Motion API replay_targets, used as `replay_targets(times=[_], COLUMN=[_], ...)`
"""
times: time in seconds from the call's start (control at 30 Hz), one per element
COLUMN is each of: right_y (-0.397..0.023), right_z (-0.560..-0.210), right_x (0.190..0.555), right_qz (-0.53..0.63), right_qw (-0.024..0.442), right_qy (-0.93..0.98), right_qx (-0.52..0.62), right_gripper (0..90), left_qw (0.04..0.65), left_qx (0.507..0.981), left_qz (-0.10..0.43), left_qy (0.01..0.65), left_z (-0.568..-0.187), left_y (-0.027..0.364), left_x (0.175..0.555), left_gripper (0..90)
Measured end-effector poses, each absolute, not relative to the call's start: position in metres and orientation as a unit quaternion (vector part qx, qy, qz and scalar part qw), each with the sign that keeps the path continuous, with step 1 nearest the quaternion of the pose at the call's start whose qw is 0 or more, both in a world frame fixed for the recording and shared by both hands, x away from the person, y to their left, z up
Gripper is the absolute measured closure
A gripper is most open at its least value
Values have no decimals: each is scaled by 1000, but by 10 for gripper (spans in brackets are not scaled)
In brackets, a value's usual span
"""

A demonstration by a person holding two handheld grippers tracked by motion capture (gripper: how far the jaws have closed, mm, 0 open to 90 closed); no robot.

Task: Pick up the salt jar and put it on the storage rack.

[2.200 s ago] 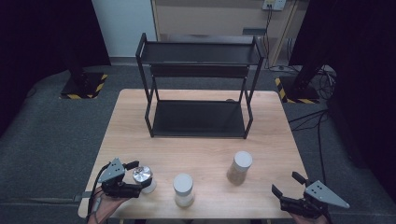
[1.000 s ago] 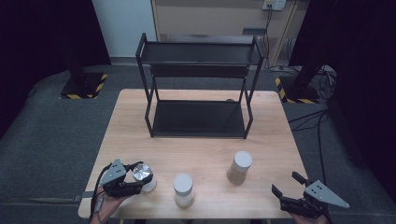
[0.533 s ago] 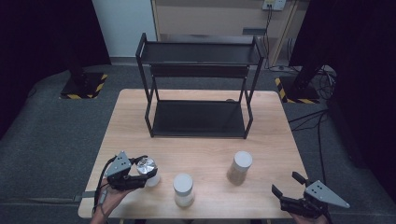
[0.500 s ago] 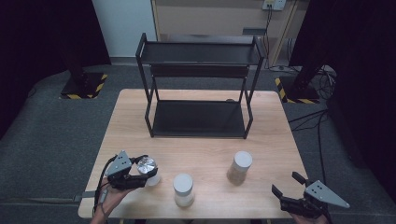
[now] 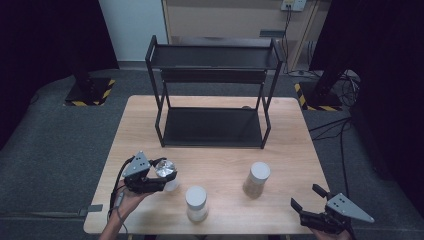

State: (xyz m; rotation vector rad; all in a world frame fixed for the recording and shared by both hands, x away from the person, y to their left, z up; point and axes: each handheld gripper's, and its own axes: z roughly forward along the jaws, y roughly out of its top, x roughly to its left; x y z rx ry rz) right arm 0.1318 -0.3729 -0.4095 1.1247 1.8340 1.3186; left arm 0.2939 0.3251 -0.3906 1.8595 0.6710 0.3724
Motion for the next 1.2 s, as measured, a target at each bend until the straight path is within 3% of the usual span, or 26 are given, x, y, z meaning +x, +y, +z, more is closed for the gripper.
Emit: replay_targets(times=[1.2], right_y=[-375], right_z=[-410], right_x=[133], right_qz=[502], right_qw=[297], right_qy=[693], right_qx=[423], right_gripper=[62], left_qw=[529], left_qx=[767], left_qz=[192], left_qy=[307], left_z=[-358], left_y=[279], left_x=[351], left_gripper=[334])
